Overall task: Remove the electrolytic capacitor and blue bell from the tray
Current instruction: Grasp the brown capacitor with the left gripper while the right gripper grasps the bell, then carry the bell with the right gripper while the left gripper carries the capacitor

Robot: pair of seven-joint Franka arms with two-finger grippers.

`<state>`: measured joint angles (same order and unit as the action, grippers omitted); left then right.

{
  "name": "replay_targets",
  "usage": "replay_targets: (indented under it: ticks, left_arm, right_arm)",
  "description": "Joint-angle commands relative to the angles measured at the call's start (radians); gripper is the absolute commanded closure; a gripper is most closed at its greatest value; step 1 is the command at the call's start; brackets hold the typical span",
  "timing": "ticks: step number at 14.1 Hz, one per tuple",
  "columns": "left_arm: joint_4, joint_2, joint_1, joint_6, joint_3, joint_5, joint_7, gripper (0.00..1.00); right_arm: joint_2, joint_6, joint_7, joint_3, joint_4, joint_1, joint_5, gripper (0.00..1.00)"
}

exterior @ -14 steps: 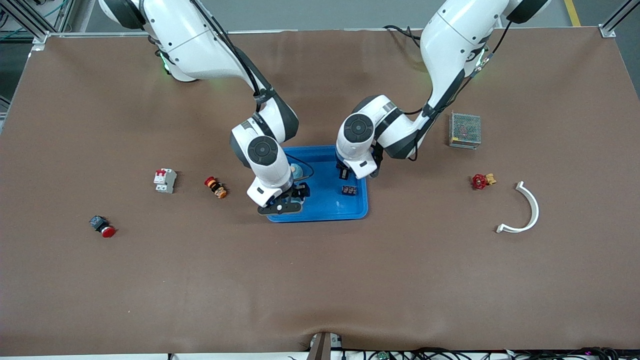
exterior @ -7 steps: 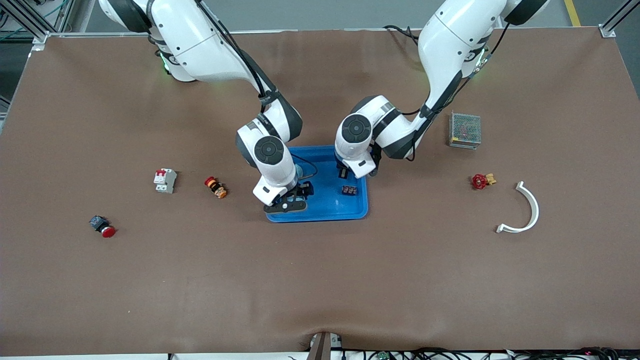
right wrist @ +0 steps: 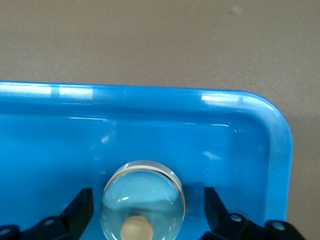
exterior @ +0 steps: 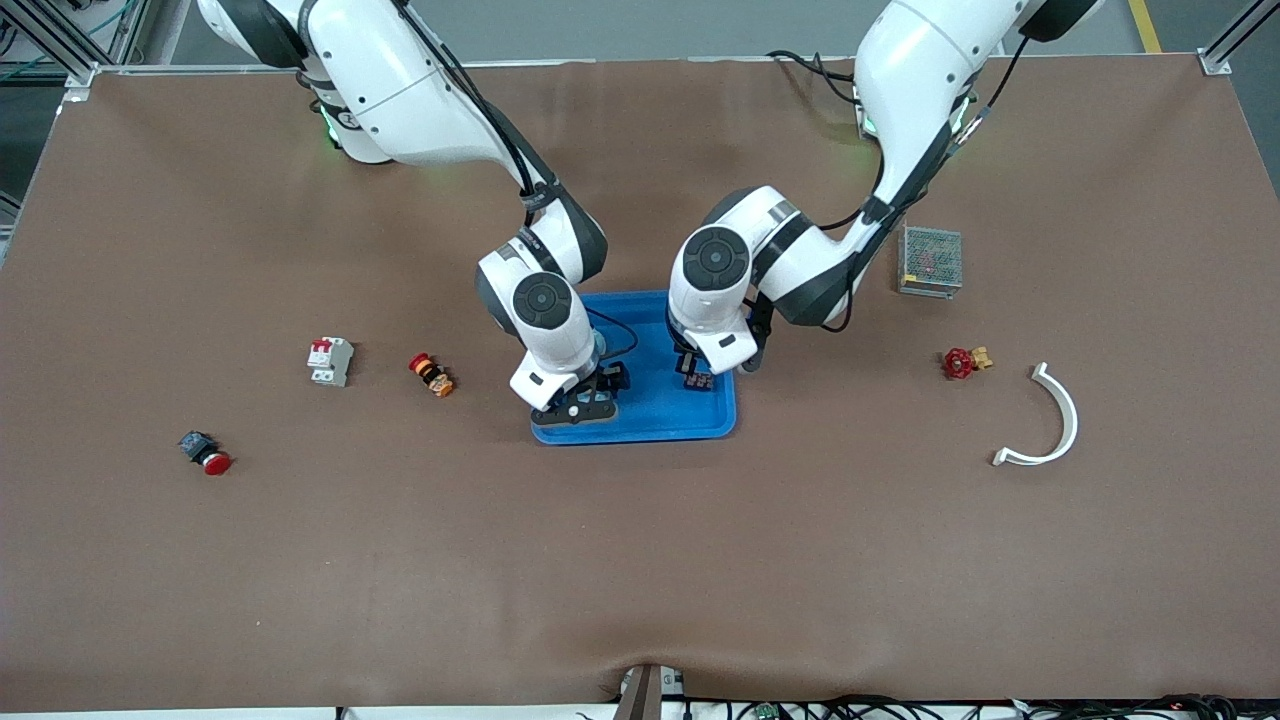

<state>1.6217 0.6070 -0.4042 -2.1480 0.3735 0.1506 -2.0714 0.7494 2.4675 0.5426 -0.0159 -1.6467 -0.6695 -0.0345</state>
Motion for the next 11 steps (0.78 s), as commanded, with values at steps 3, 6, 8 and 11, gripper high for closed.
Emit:
replay_targets:
  ticks: [3, 6, 8, 11]
  left_arm:
    - [-0.003, -0.091, 0.06, 0.137, -0.001, 0.018, 0.206, 1.0]
    - [0.006, -0.128, 0.129, 0.232, -0.001, 0.018, 0.358, 1.0]
    - [0.007, -0.138, 0.182, 0.256, -0.001, 0.018, 0.454, 1.0]
    - [0.033, -0.139, 0.255, 0.257, -0.001, 0.02, 0.548, 1.0]
  right_arm:
    - [0.013, -0.002, 0.023, -0.007, 0.024, -0.01, 0.018, 0.61]
    - [0.01, -0.007, 0.022, -0.007, 0.024, -0.01, 0.018, 0.79]
    - [0.002, -0.019, 0.02, -0.007, 0.039, -0.009, 0.013, 0.79]
    - [-0.021, -0.134, 0.011, -0.009, 0.085, 0.007, 0.016, 0.79]
